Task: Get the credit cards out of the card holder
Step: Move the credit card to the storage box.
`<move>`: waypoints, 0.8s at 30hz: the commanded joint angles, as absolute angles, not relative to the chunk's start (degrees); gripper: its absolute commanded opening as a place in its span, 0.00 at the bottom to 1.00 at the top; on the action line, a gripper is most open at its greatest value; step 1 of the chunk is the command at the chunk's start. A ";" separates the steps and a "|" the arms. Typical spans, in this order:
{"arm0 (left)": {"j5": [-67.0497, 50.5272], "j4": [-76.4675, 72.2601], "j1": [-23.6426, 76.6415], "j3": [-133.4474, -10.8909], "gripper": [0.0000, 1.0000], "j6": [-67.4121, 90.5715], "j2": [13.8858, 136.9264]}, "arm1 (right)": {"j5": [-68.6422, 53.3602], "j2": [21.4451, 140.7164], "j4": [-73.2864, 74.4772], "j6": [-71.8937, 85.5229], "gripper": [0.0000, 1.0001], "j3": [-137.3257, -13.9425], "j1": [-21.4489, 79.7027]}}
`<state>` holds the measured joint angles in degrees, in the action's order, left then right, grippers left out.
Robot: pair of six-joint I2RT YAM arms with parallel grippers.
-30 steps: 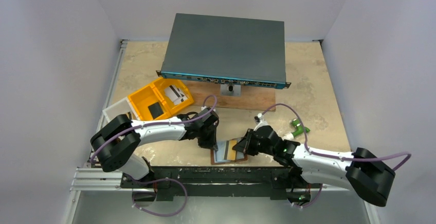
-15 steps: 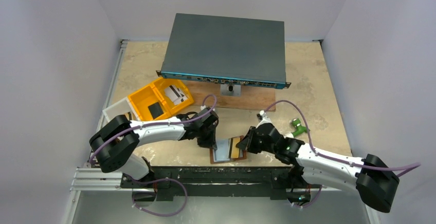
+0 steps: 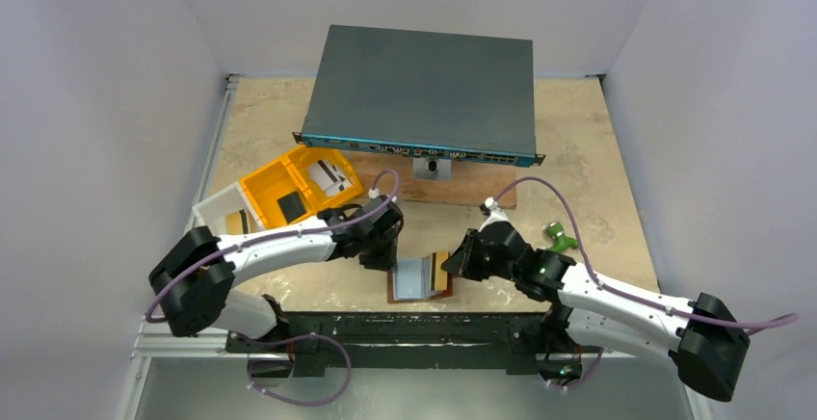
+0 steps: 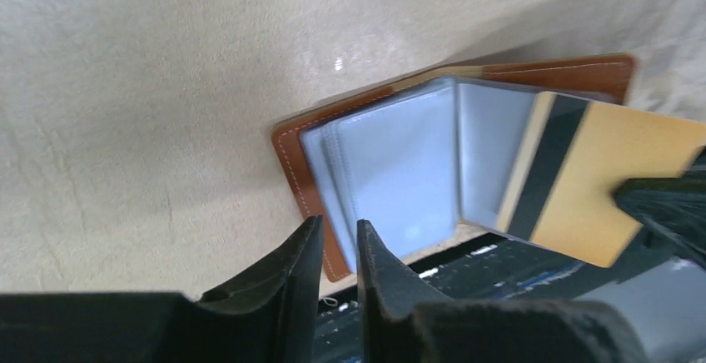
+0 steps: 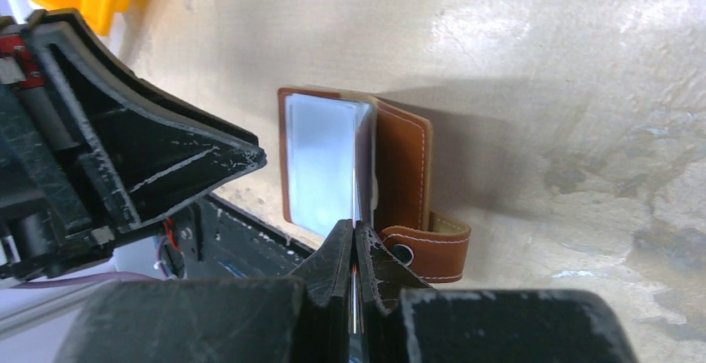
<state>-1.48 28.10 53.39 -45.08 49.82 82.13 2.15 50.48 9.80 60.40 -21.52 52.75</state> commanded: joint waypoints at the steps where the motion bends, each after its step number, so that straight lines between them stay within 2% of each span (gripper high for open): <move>1: 0.61 32.27 52.76 -49.25 0.26 46.85 75.48 | 2.15 49.94 9.14 59.51 0.00 -24.96 52.47; 4: 0.27 33.37 52.21 -48.96 0.36 46.17 72.70 | 1.67 50.08 8.60 59.50 0.00 -25.56 52.39; 9: -5.59 32.08 49.84 -46.63 0.45 43.85 67.31 | 0.30 50.70 7.01 59.19 0.00 -26.80 51.96; 18: -23.29 26.37 39.29 -40.69 0.52 40.86 54.10 | -6.84 53.08 0.09 59.90 0.00 -31.67 50.45; 24: -33.67 23.21 33.13 -38.36 0.54 40.62 49.15 | -13.41 54.72 -9.57 62.82 0.00 -32.51 49.28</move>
